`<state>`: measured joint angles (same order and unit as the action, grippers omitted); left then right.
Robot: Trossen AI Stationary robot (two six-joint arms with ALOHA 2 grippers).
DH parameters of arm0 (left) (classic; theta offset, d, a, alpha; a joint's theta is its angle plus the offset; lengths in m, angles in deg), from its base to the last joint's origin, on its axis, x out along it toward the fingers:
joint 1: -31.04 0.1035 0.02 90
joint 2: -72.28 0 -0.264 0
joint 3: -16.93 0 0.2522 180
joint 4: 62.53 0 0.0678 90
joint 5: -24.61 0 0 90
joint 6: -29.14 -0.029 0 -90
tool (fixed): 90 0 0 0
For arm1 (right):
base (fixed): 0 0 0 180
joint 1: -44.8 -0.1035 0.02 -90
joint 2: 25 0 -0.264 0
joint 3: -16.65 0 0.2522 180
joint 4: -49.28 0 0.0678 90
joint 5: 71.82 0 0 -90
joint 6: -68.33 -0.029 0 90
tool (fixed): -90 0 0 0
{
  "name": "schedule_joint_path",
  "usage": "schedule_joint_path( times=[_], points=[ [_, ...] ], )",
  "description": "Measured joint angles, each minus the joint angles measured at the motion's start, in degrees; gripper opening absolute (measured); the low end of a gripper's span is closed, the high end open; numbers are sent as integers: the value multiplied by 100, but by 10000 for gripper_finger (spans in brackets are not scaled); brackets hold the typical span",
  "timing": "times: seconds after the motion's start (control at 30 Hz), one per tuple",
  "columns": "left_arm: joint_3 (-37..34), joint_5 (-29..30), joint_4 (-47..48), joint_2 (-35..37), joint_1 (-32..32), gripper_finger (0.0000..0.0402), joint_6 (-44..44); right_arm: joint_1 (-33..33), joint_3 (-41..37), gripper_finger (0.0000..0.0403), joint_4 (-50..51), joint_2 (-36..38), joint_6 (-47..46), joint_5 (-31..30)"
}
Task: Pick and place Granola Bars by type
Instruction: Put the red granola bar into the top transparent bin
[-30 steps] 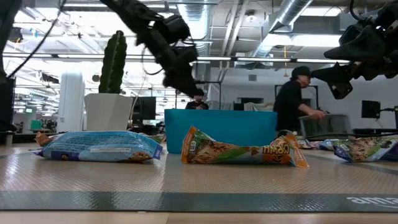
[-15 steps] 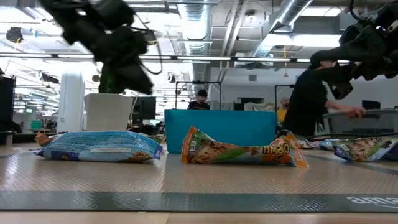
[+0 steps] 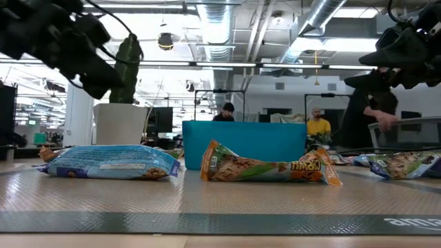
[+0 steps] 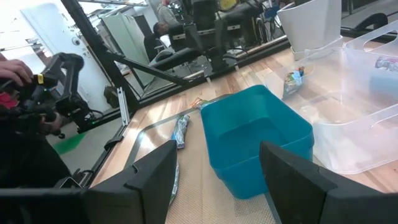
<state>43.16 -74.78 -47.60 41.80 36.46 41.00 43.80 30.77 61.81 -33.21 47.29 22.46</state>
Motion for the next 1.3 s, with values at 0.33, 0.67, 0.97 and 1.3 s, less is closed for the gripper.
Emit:
schedule_joint_path(
  times=[0.33,0.67,0.97,1.3],
  points=[
    [-499,758,-215,1494,-767,153,97,0,0,221,0,-1,0,0],
    [-1059,844,-346,2839,-825,153,94,0,-1,221,1,0,0,0],
    [-1186,866,-655,3041,-825,153,-348,0,-1,221,-1,-2,0,4],
    [-1192,797,-345,3024,-823,153,-1587,0,0,221,-1,-1,0,4]
  ],
)
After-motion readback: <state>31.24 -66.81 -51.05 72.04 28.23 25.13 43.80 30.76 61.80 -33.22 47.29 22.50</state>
